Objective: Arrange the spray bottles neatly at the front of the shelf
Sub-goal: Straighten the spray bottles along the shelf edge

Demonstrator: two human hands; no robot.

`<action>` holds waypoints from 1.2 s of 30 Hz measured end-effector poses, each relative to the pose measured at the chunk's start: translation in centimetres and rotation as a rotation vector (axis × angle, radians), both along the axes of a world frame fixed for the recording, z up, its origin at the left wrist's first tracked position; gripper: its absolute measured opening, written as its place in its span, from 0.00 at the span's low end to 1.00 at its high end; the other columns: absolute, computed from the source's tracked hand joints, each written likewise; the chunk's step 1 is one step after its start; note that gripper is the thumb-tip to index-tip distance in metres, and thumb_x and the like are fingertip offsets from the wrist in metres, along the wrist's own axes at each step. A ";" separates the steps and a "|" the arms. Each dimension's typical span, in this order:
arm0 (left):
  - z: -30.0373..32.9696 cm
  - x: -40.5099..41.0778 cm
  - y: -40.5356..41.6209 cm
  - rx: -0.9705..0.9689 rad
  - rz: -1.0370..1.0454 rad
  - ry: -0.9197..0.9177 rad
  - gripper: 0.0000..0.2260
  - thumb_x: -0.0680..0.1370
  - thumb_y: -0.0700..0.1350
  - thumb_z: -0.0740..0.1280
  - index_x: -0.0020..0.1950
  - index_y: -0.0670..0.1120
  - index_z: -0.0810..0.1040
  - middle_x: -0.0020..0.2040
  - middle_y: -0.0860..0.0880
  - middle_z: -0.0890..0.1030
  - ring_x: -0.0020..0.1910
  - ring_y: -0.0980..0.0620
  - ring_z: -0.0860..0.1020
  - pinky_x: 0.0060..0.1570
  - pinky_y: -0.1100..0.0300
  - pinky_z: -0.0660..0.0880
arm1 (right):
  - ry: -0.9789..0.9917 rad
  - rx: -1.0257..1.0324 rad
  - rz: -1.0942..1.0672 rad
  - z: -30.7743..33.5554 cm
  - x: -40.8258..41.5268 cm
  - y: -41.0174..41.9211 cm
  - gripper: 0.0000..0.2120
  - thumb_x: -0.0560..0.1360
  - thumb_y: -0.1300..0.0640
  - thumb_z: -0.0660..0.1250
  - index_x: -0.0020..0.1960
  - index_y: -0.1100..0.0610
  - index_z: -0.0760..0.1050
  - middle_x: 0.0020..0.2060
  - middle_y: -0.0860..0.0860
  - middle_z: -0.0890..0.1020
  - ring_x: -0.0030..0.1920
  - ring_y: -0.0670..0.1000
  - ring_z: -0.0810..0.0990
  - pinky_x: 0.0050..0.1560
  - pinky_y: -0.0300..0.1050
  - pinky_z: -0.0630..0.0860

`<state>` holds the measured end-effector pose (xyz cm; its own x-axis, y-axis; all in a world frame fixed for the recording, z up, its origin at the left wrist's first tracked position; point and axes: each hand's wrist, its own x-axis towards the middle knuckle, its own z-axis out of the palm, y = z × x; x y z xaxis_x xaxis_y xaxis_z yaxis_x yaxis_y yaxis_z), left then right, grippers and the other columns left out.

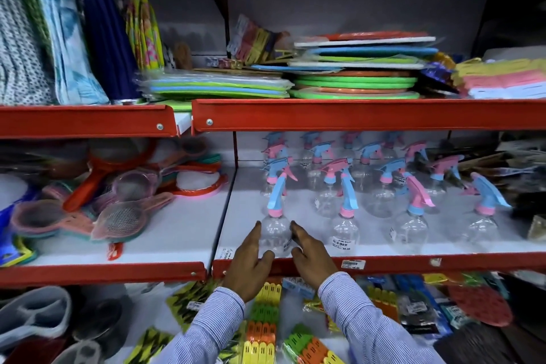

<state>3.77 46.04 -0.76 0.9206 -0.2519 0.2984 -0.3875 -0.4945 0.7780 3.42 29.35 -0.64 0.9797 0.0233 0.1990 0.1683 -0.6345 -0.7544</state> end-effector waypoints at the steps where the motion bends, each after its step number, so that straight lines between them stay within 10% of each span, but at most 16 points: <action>1: 0.0 -0.2 0.0 0.008 -0.003 0.007 0.28 0.77 0.44 0.60 0.77 0.45 0.55 0.76 0.49 0.62 0.74 0.55 0.62 0.71 0.64 0.56 | -0.006 -0.001 -0.002 -0.2 -0.3 -0.1 0.28 0.77 0.64 0.57 0.76 0.57 0.56 0.73 0.55 0.67 0.72 0.50 0.68 0.74 0.45 0.64; 6: 0.4 -0.9 -0.2 -0.002 0.059 -0.022 0.29 0.78 0.41 0.61 0.77 0.45 0.52 0.78 0.47 0.56 0.77 0.51 0.57 0.72 0.63 0.53 | -0.014 0.045 -0.065 -0.5 -0.5 -0.1 0.28 0.77 0.61 0.57 0.76 0.56 0.55 0.74 0.55 0.67 0.72 0.53 0.68 0.72 0.49 0.67; 13: 0.6 -2.9 -1.6 -0.077 0.181 -0.103 0.21 0.75 0.39 0.64 0.67 0.47 0.67 0.62 0.48 0.71 0.61 0.50 0.72 0.62 0.50 0.74 | 0.099 0.144 -0.039 1.1 1.2 0.2 0.29 0.75 0.67 0.55 0.75 0.56 0.59 0.72 0.55 0.70 0.71 0.54 0.70 0.67 0.38 0.64; 26: 2.4 -1.7 -2.1 -0.141 0.107 -0.045 0.21 0.75 0.39 0.63 0.65 0.57 0.69 0.55 0.65 0.71 0.56 0.63 0.70 0.45 0.88 0.59 | 0.027 0.191 -0.064 0.6 -1.0 0.7 0.24 0.75 0.67 0.58 0.70 0.57 0.67 0.66 0.53 0.77 0.66 0.52 0.75 0.71 0.48 0.69; 36: 2.2 -1.4 -2.0 -0.115 0.127 -0.026 0.22 0.76 0.39 0.62 0.70 0.47 0.68 0.56 0.63 0.68 0.56 0.62 0.68 0.41 0.90 0.57 | 0.007 0.215 -0.060 0.8 -1.5 0.7 0.23 0.74 0.67 0.59 0.68 0.56 0.70 0.62 0.50 0.79 0.58 0.42 0.76 0.64 0.38 0.70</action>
